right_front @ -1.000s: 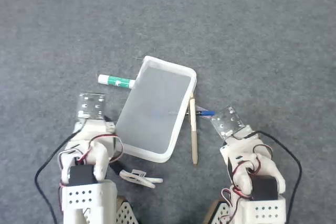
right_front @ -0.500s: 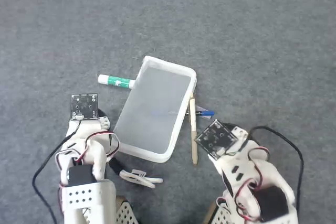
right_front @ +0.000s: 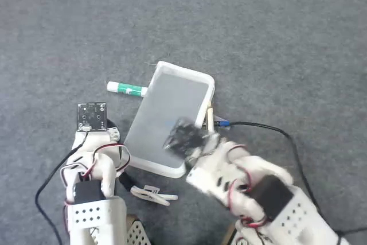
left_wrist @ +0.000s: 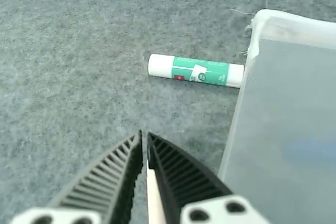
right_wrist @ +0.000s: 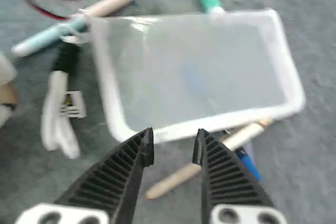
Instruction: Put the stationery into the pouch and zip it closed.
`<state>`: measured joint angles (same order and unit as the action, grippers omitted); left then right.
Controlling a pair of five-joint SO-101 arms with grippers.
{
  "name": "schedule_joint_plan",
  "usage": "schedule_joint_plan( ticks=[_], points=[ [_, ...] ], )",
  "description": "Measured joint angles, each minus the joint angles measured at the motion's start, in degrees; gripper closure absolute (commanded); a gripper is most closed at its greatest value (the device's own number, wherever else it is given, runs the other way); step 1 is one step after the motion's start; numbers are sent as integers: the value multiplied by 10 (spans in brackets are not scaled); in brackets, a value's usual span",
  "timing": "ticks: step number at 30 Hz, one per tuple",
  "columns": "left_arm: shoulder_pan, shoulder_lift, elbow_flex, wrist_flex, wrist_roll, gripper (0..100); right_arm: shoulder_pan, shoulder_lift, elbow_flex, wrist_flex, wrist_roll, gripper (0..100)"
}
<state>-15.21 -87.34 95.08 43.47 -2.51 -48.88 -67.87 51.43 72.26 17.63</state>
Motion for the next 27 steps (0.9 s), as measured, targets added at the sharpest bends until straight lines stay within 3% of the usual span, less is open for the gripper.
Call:
schedule_joint_plan(
  ticks=[6,14,21,27],
  points=[
    [-33,0,0,-23,0,987,-145,72,-11,-13,-51,861],
    [-44,0,0,-33,0,987,-232,146,-11,-34,-105,861],
    [-47,0,0,-33,0,987,-258,209,-11,-42,-118,861],
    [-47,0,0,-33,0,987,-258,285,1,-111,-118,864]
  ],
)
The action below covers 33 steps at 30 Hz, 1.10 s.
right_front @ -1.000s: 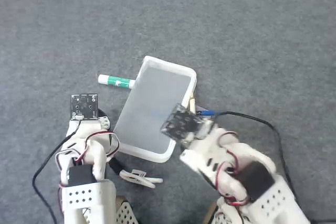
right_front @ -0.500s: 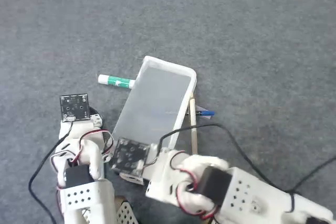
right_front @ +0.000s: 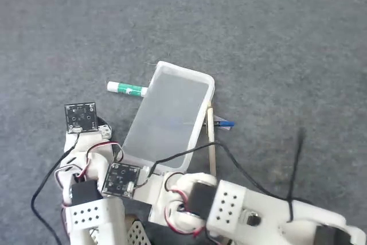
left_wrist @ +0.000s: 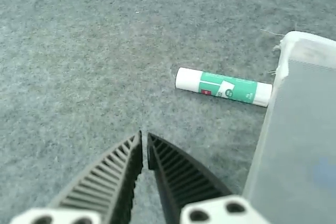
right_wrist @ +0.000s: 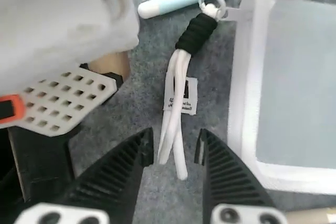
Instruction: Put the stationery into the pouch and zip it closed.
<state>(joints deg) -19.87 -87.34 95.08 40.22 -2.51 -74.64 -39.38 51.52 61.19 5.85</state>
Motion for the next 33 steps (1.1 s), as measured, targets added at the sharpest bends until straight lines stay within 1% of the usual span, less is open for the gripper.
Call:
schedule_joint_plan(
  ticks=[7,9,11,13,17,21,26,29,33],
  points=[
    [0,0,0,0,0,987,-1,52,4,-24,0,868],
    [0,0,0,0,0,987,-1,56,4,-24,0,916],
    [0,0,0,0,0,987,-1,57,4,-24,0,995],
    [0,0,0,0,0,987,-1,57,7,-24,0,977],
    [0,0,0,0,0,987,2,57,11,-21,1,991],
    [-3,0,0,0,0,987,44,57,11,-2,13,992],
    [-34,0,-4,4,0,987,88,38,11,39,16,992],
    [-42,0,-24,31,13,987,121,-5,11,61,20,992],
    [-42,0,-47,75,23,987,190,-68,11,78,55,993]
  ],
)
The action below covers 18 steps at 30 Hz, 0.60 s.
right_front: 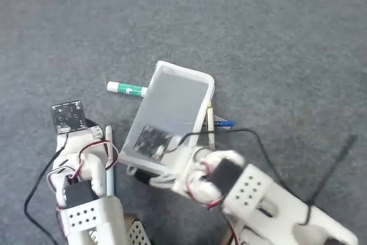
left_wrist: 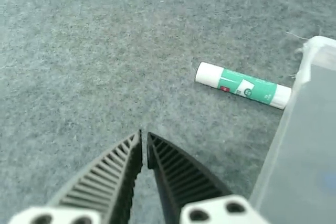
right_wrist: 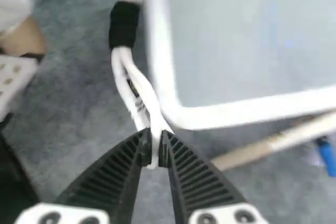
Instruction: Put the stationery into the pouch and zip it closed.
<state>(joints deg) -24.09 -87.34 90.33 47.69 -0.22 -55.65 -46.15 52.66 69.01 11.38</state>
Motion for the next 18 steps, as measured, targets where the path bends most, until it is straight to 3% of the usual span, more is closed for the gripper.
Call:
schedule_joint_plan(
  ticks=[18],
  points=[
    [1,0,-7,18,0,987,382,-77,-38,-43,15,993]
  ],
)
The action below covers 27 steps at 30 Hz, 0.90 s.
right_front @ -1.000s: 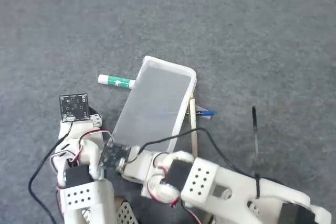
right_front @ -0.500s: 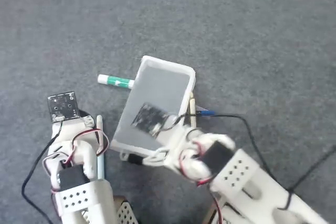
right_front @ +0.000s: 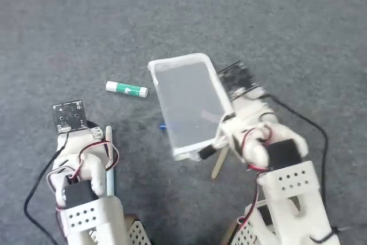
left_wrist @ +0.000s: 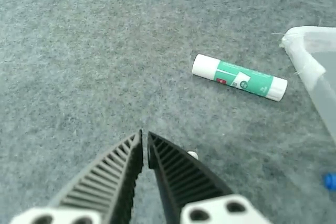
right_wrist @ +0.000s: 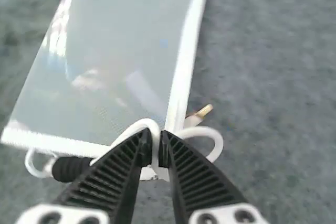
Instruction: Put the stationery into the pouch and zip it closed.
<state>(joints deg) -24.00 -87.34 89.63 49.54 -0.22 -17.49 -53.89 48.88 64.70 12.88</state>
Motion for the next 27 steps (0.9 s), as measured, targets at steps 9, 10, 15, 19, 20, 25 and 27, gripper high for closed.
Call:
schedule_joint_plan(
  ticks=[9,10,15,19,20,25,27],
  points=[
    [0,0,0,0,0,987,-4,-41,-31,84,0,765],
    [0,0,0,0,0,987,-7,-55,-36,101,0,756],
    [0,0,0,0,0,987,-25,-126,-45,170,0,821],
    [0,0,0,0,0,987,-62,-169,-45,194,35,835],
    [0,0,0,0,0,987,-72,-172,-45,200,44,835],
    [0,0,0,0,0,987,-114,-129,-45,210,58,814],
    [0,0,0,0,0,987,-127,-94,-45,210,60,806]
  ],
)
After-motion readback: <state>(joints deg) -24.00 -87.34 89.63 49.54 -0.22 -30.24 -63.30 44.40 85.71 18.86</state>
